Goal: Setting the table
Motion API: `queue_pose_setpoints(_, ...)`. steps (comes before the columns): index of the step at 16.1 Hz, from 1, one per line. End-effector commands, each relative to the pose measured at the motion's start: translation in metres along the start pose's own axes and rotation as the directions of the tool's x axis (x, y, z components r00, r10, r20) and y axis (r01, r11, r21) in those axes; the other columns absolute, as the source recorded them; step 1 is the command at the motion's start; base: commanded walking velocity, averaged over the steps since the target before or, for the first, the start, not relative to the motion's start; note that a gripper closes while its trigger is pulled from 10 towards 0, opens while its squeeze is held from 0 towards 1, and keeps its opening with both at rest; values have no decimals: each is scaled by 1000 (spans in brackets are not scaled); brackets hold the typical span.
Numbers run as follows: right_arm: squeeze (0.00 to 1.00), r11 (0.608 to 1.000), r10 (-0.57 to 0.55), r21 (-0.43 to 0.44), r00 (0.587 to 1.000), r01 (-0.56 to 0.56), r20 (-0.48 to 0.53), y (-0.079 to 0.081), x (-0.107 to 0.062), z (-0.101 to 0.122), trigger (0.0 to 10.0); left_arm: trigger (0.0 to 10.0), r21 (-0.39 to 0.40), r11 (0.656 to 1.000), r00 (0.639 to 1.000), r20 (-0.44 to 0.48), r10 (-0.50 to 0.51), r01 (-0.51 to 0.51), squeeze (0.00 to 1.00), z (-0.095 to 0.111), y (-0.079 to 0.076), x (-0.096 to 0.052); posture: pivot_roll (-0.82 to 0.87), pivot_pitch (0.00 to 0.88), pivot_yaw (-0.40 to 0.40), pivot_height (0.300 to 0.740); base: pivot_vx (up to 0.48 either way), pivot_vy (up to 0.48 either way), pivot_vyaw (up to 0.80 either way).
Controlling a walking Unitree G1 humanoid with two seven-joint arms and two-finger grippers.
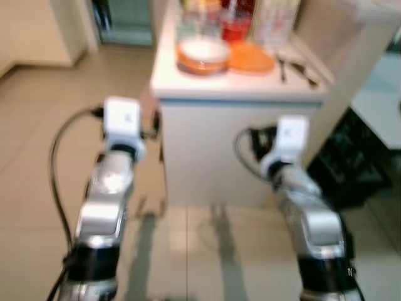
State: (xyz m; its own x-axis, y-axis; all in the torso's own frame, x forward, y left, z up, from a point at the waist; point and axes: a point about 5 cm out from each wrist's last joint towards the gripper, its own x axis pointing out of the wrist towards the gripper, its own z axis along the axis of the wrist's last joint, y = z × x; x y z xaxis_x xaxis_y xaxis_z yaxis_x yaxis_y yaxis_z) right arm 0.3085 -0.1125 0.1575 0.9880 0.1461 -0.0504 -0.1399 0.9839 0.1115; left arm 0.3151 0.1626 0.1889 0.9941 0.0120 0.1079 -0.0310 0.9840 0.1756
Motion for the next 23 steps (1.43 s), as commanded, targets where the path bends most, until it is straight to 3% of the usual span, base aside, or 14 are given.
queue_pose_setpoints(1, 0, 1000, -29, -9, 999, 30, 24, -10, -1, 7, 10000, 10000, 25, 1000, 1000, 18, -11, 11, 0, 4, -5, -1, 50, 0, -43, 740, 0, 0, 0)
queue_pose_setpoints(2, 0, 1000, -27, -10, 999, 27, 25, -10, 0, 8, 10000, 10000, 36, 999, 1000, 19, -4, 3, 0, 5, -5, -1, 44, 0, -46, 740, 0, 0, 0)
queue_pose_setpoints(4, 0, 999, -14, 32, 998, 12, 56, -10, -1, 16, 10000, 10000, -33, 999, 999, 17, -29, 29, 0, 6, -6, -1, 19, 0, -30, 740, 0, 0, 0)
queue_pose_setpoints(5, 31, 998, -19, 54, 997, 15, 77, -12, -3, 19, 10000, 10000, -78, 994, 997, 16, -69, 70, 561, 7, -11, 0, 19, 0, -30, 740, 0, 0, 0)
queue_pose_setpoints(6, 1000, 998, -18, 66, 996, 12, 85, -13, -3, 20, 10000, 10000, -95, 993, 997, 20, -74, 75, 1000, 9, -12, 1, 15, 0, -31, 740, 0, 0, 0)
queue_pose_setpoints(9, 1000, 998, 12, 60, 993, -19, 120, -14, -5, 27, 10000, 10000, -94, 990, 994, 37, -100, 103, 1000, 14, -19, -1, 20, 0, -43, 740, 0, 0, 0)
queue_pose_setpoints(17, 1000, 1000, -25, 10, 988, 24, 150, -24, 1, 41, 10000, 10000, -65, 993, 992, 87, -93, 99, 1000, 28, -17, 8, 26, 0, -50, 740, 0, 0, 0)
queue_pose_setpoints(18, 0, 999, -36, -34, 991, 41, 132, -24, 4, 42, 10000, 10000, -58, 994, 993, 86, -83, 88, 1000, 27, -14, 8, 8, 0, -32, 740, 0, 0, 0)
queue_pose_setpoints(23, 0, 993, 4, -114, 989, 13, 149, -17, 6, 50, 10000, 10000, -48, 995, 992, 98, -83, 88, 1000, 30, -13, 10, 18, 0, -41, 740, 158, 0, 0)
